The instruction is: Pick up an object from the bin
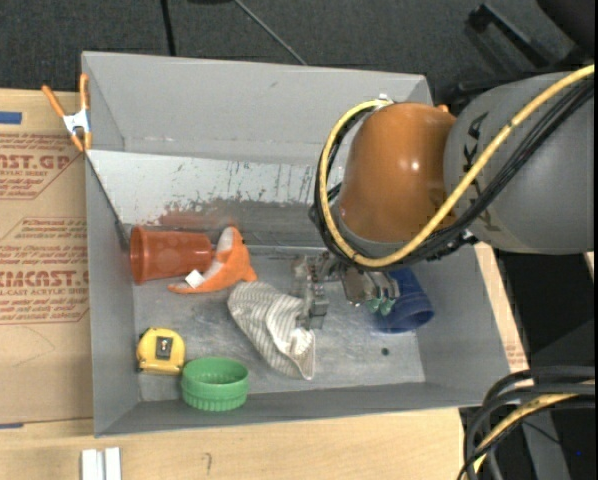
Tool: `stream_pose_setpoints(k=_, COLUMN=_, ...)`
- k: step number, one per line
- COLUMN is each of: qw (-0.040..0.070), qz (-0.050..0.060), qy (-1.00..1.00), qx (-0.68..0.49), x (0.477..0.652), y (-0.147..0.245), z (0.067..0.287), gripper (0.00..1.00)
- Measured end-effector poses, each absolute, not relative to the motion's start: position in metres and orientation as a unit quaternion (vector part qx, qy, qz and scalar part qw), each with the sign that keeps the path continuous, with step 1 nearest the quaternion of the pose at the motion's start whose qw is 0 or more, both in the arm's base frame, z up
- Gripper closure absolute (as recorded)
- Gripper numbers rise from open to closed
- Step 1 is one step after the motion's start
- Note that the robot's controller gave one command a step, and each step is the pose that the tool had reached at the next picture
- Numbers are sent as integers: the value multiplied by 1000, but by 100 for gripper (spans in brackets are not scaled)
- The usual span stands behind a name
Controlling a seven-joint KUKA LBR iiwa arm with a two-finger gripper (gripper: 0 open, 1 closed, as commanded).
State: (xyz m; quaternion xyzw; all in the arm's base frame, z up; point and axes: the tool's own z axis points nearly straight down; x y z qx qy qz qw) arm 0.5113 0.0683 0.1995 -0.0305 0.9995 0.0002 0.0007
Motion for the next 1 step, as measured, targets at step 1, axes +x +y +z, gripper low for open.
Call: stream_pose_setpoints(k=1, qw=1, qz=0, qy=1000, qx=-30, x=511, y=68, z=200, gripper=100)
